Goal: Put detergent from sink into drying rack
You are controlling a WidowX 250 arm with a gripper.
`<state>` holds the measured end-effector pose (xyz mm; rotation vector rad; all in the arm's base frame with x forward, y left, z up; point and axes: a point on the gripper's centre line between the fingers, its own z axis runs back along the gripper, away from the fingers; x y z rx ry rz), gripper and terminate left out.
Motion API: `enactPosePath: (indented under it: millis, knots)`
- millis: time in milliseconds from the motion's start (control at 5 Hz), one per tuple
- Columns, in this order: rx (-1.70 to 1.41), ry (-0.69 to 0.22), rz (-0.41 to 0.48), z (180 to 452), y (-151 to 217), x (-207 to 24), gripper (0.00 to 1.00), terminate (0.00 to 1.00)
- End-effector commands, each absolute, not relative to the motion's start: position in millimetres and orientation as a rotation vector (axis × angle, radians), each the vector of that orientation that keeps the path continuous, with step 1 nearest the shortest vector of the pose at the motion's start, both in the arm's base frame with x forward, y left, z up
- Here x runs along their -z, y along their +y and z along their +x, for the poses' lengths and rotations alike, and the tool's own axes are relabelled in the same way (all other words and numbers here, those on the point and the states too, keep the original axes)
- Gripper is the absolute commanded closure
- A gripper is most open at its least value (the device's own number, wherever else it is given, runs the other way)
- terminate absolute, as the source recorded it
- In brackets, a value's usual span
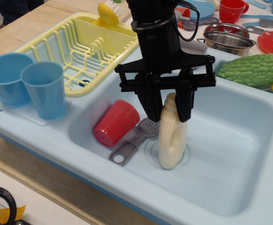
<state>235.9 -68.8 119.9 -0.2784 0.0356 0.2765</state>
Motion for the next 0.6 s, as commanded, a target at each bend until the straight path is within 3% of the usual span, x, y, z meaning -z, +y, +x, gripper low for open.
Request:
enactPosePath:
  millis: [0, 400]
  knots:
    - [-0.3, -0.065, -0.177, 240, -53, -179, 1.0, 0.0]
    - [-0.358, -0.183, -0.081, 239, -3, -221, 1.0, 0.0]
